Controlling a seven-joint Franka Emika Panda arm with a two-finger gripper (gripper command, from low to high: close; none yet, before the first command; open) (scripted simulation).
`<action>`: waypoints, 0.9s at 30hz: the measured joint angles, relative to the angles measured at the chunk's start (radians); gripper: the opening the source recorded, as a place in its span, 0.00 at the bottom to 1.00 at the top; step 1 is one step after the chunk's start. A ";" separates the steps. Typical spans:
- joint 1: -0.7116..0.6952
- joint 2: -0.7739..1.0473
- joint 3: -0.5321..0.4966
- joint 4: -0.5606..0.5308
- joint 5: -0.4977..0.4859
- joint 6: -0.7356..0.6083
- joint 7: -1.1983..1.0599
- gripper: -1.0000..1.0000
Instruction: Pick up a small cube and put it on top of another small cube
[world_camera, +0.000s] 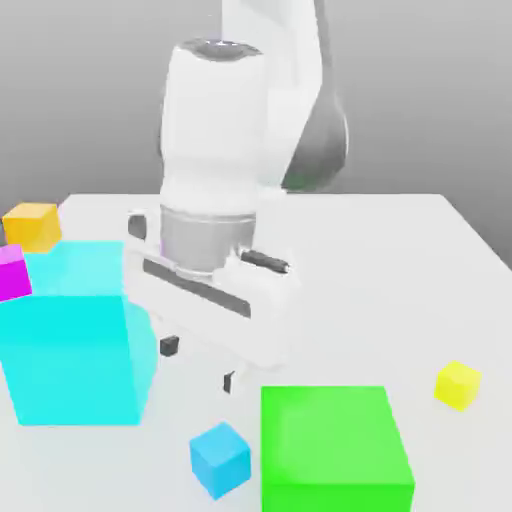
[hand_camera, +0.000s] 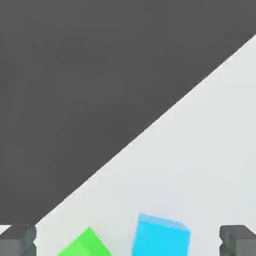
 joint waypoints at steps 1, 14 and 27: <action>0.001 0.034 -0.001 -0.011 0.012 0.018 0.021 0.50; 0.046 0.308 -0.059 -0.001 -0.019 0.218 0.118 0.00; -0.055 0.029 -0.007 0.012 0.129 -0.088 -0.106 0.00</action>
